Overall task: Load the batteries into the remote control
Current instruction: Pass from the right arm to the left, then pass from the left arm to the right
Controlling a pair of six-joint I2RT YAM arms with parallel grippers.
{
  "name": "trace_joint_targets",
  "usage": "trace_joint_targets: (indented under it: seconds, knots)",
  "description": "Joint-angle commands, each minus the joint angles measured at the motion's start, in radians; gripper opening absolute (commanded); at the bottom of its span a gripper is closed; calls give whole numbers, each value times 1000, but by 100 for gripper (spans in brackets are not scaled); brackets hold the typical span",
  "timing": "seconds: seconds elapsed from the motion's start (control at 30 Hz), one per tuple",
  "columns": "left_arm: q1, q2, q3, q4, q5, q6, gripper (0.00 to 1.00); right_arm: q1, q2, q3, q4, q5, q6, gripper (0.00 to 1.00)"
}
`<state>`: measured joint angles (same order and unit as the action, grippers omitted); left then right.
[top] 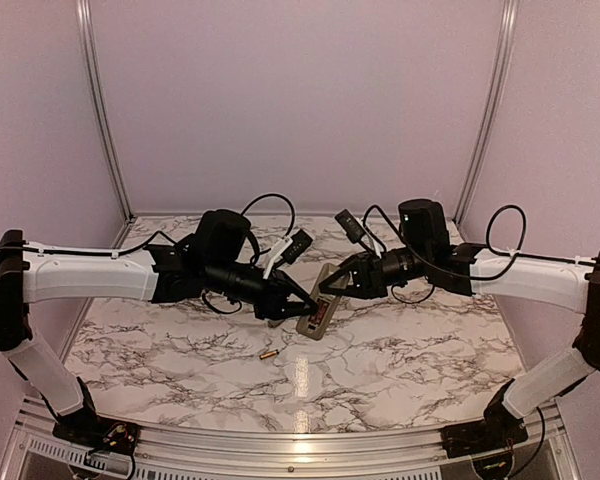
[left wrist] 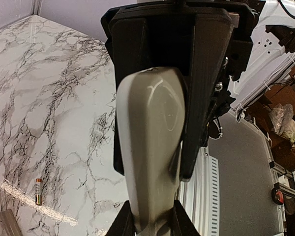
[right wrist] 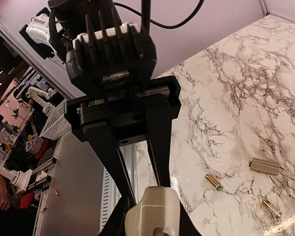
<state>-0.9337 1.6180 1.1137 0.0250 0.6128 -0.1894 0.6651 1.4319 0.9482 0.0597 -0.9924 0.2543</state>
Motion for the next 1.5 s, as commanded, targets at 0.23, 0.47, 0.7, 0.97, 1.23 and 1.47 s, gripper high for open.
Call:
trace_joint_targets:
  seconds: [0.23, 0.47, 0.7, 0.97, 1.23, 1.47]
  knots:
    - [-2, -36, -126, 347, 38, -191, 7, -10, -13, -1, 249, -1, 223, 41]
    - [-1, -70, -227, 602, -49, -339, 7, -15, -11, -81, 470, 52, 427, 45]
    - [0, -59, -254, 688, -74, -399, 8, -9, 6, -115, 552, 63, 476, 40]
    - [4, -67, -255, 598, -108, -384, 39, -17, 17, -118, 556, 66, 491, 1]
    - [26, -209, -201, -4, -378, -126, 68, -94, -4, -147, 321, 170, 429, 0]
    - [-6, -129, -110, -456, -547, 112, 51, -111, 70, -139, 152, 147, 373, 0]
